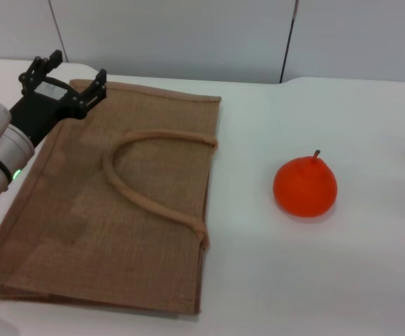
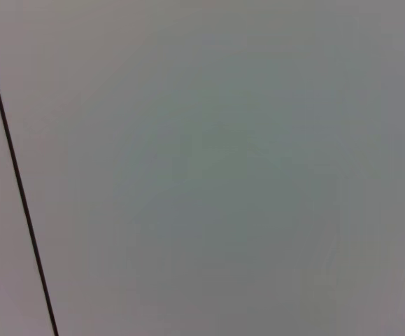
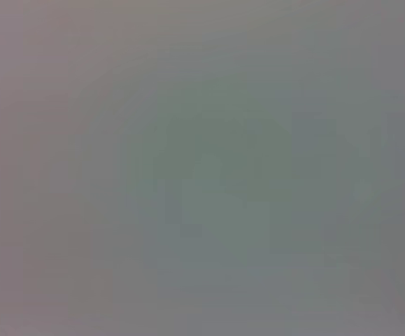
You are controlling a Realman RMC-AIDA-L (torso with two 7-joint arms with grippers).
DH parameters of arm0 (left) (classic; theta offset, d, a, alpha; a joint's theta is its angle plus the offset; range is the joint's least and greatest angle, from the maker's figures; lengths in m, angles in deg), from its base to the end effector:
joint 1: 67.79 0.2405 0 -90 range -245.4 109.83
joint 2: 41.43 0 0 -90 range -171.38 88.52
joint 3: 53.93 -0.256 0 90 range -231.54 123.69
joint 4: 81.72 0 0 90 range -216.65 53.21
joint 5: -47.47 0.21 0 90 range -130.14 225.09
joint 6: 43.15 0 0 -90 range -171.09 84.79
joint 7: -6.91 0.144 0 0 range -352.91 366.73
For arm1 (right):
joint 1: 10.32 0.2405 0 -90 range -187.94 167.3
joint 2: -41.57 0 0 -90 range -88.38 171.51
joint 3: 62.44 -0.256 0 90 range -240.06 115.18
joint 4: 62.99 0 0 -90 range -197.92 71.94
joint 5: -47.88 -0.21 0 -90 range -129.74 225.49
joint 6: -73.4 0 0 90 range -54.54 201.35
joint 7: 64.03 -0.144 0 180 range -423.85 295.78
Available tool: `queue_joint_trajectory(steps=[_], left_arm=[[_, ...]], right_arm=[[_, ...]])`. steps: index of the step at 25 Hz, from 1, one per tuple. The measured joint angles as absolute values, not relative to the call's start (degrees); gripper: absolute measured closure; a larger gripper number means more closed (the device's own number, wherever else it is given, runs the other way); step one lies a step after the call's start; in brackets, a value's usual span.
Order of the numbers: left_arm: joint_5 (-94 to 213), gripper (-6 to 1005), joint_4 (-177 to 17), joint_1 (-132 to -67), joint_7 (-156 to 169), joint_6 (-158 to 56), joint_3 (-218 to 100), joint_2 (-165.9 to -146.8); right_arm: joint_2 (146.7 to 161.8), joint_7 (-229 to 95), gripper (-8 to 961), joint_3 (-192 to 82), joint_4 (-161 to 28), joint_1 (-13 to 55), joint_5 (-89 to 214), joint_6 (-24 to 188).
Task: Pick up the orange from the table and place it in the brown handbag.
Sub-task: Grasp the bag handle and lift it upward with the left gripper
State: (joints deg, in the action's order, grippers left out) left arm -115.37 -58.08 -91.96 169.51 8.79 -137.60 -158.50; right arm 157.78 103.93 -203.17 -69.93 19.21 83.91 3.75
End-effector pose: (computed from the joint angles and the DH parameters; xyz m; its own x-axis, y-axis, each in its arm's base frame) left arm -0.3006 0.3776 0.0111 0.8260 -0.0635 0.5601 0.5142 -0.3221 -0.7949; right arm 0.3609 0.3311 0.0159 0.7000 0.0008 -0.7142 -0.7140 -0.0187 -0.6999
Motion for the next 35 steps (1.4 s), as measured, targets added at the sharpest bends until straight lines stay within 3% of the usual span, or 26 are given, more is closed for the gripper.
queue_joint_trajectory(steps=[35], left_arm=[[-115.63, 156, -58.08, -92.58, 166.23, 8.71, -137.58, -158.47]], right_arm=[[157.75, 103.93, 61, -203.24, -70.02, 19.58, 83.91, 3.82]])
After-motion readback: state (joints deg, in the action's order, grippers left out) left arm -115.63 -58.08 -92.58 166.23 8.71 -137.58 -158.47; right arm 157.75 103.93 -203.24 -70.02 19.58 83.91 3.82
